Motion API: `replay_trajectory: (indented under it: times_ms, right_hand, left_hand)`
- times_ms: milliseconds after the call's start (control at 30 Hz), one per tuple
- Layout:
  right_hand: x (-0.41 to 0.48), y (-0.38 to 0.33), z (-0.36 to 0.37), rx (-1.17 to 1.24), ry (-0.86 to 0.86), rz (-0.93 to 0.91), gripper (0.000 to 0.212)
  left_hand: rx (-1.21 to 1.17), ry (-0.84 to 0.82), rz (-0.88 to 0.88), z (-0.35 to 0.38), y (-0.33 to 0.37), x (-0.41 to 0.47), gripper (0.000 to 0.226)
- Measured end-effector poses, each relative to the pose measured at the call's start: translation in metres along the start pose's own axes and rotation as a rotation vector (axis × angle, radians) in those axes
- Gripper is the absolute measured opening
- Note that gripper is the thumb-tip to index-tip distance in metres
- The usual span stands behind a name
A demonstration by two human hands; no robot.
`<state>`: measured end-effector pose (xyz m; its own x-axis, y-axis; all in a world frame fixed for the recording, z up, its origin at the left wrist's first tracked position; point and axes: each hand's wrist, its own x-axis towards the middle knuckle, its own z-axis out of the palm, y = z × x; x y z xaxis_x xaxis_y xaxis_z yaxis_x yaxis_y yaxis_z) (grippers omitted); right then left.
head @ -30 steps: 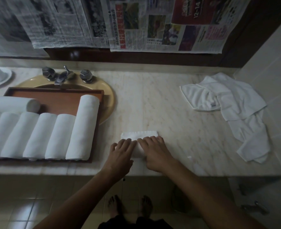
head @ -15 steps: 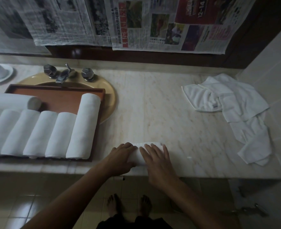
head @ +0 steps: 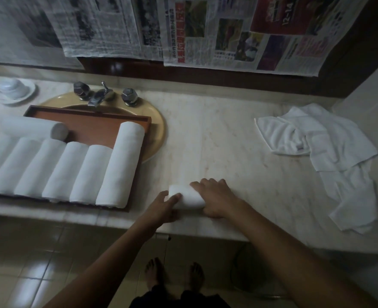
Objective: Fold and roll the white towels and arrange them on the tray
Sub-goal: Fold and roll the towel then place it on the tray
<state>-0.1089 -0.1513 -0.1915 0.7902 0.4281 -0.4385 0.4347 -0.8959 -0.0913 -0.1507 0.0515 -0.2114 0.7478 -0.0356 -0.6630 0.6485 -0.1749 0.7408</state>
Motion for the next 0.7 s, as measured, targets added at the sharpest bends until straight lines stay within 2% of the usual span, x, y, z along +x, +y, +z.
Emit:
replay_trajectory:
  times_ms: [167, 300, 400, 567, 667, 700]
  right_hand:
    - [-0.002, 0.005, -0.005, 0.169, -0.082, -0.007, 0.087]
    - [-0.023, -0.003, 0.003, 0.275, -0.064, -0.031, 0.089]
    - [-0.034, -0.005, 0.008, 0.393, -0.033, -0.016, 0.098]
    - [-0.054, 0.01, -0.004, 0.968, 0.1, 0.163, 0.108]
    - [-0.059, 0.016, -0.015, 1.4, -0.026, 0.311, 0.122]
    - [-0.059, 0.015, -0.018, 1.525, -0.085, 0.329, 0.119]
  left_hand:
    - [-0.386, -0.061, 0.005, 0.012, 0.002, -0.003, 0.049]
    - [-0.385, 0.02, 0.031, 0.019, 0.004, -0.013, 0.048]
    - [-0.358, 0.058, 0.062, 0.018, 0.004, -0.018, 0.042]
    - [-0.377, 0.047, 0.205, -0.001, 0.021, -0.033, 0.054]
    - [-0.371, 0.023, 0.286, -0.014, 0.034, -0.045, 0.05]
    - [-0.368, 0.021, 0.309, -0.018, 0.04, -0.049, 0.047]
